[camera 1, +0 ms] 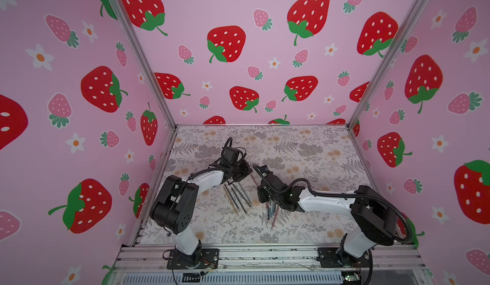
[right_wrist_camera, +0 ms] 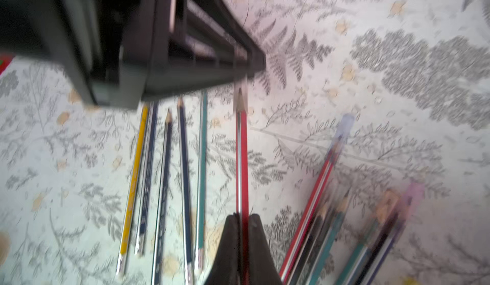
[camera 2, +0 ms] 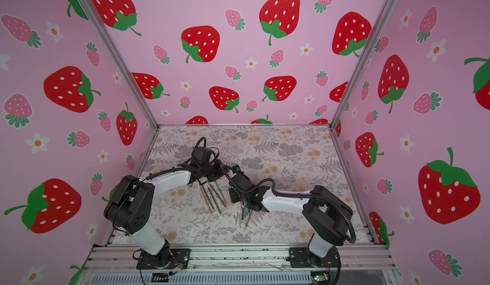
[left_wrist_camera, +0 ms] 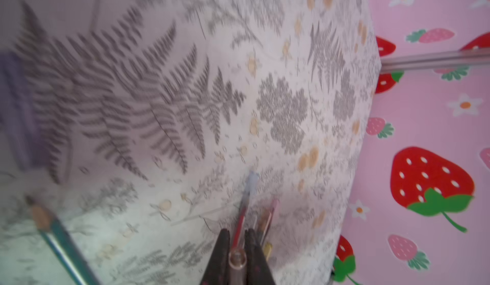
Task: Remove the protective cover of the pencils
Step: Remove the protective sleeve from the pencil, then place the pencil at the center of the board, then place the protective sleeve at the center of the board.
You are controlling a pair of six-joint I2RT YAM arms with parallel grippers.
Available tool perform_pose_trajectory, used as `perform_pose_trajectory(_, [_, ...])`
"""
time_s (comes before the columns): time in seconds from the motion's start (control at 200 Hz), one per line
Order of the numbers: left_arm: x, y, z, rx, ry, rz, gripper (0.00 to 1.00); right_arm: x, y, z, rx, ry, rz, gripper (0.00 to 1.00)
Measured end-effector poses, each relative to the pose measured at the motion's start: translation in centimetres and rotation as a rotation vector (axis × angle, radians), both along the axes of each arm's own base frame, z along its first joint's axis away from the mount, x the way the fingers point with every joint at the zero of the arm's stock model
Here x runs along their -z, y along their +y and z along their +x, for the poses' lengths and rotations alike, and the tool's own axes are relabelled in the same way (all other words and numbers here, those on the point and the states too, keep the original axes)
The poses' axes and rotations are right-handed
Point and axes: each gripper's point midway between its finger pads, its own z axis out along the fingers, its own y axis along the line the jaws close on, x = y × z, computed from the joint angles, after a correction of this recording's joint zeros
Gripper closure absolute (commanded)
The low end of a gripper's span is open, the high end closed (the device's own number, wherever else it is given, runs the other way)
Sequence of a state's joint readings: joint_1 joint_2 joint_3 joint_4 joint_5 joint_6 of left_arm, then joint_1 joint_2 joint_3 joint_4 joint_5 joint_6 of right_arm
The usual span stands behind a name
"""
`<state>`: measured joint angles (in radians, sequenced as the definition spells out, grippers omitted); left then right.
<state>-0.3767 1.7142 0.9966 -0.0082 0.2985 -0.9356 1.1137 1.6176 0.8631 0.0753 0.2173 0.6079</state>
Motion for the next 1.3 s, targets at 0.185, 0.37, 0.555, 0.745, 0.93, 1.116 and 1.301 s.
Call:
perform_pose_trajectory(0.185, [-0.9, 4.3, 4.0, -0.156, -0.067, 0.054, 1.0, 1.6, -1.8, -2.5, -0.023, 0.018, -0.044, 1.0])
perform_pose_trajectory(0.37, [-1.0, 3.5, 3.9, -0.132, -0.082, 0.058, 1.0, 1.1, -1.5, -3.0, -0.018, 0.008, -0.049, 1.0])
perform_pose_trajectory(0.555, [-0.3, 2.4, 4.0, -0.065, -0.084, 0.09, 1.0, 0.6, 0.4, -0.5, 0.041, 0.024, -0.048, 1.0])
perform_pose_trajectory(0.745, [1.3, 2.5, 4.5, -0.037, -0.042, 0.152, 1.0, 3.0, 0.6, 0.6, 0.074, 0.073, -0.106, 1.0])
perform_pose_trajectory(0.93, [2.3, 2.2, 5.6, -0.019, -0.029, 0.171, 1.0, 4.1, -0.4, 0.7, 0.091, 0.104, -0.148, 1.0])
perform_pose_trajectory(1.116, [4.4, 2.2, 5.6, -0.005, 0.018, 0.195, 1.0, 5.1, -0.9, 1.0, 0.11, 0.136, -0.162, 1.0])
perform_pose_trajectory(1.301, [4.8, 2.2, 5.5, 0.006, 0.049, 0.217, 1.0, 5.6, -0.8, 1.1, 0.109, 0.153, -0.171, 1.0])
